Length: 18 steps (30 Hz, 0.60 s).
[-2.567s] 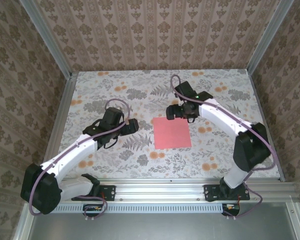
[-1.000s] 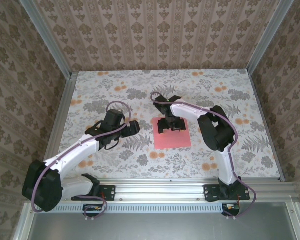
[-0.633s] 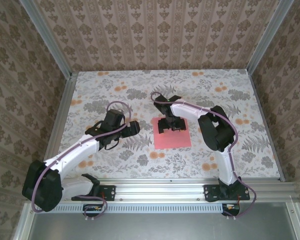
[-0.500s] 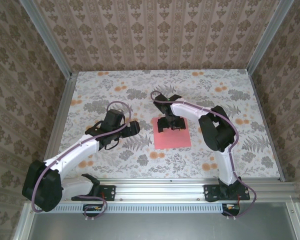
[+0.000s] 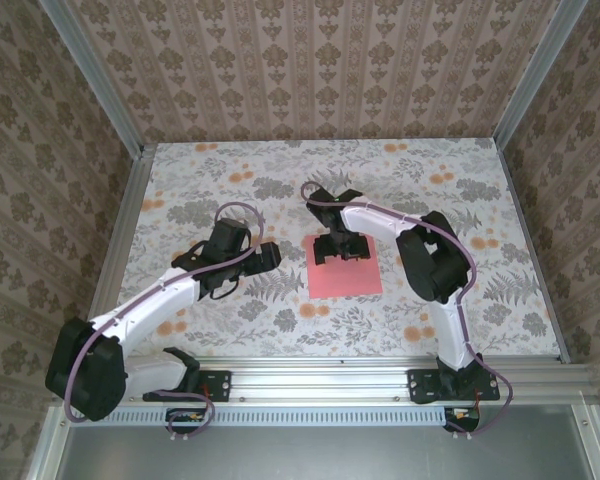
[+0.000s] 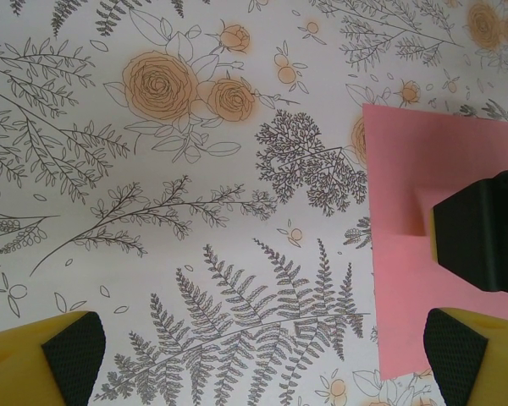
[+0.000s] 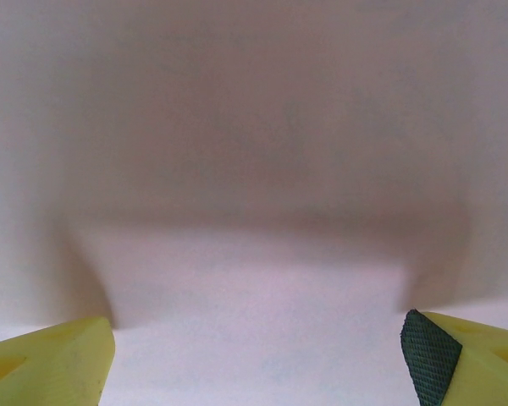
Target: Fold a paper plane with a square sheet of paper (pick it up from the middle)
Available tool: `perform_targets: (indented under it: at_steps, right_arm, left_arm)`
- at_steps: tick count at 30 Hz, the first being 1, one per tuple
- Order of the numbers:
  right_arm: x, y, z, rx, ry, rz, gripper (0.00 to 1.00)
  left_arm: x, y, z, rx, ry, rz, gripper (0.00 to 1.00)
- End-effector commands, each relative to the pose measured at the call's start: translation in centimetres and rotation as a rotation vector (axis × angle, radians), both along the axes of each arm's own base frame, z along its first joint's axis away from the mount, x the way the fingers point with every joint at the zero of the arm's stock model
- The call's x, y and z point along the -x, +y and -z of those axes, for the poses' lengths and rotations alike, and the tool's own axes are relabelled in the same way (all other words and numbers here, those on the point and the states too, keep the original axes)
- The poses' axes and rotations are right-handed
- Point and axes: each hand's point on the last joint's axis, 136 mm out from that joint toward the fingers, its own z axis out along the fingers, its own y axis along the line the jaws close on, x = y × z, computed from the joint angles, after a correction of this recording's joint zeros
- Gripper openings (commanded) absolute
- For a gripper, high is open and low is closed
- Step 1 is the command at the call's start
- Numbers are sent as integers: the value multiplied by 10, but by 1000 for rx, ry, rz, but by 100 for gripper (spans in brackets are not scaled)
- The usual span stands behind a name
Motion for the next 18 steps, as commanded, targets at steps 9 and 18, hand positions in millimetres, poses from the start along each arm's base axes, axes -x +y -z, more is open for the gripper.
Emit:
perform_targets:
  at_steps: [9, 18]
  right_arm:
    - [20, -6, 33, 35, 89, -8, 88]
    - [17, -3, 27, 6, 83, -22, 83]
  left_arm:
    - [-3, -4, -5, 0, 1, 28, 100]
    - [-3, -6, -7, 4, -2, 38, 100]
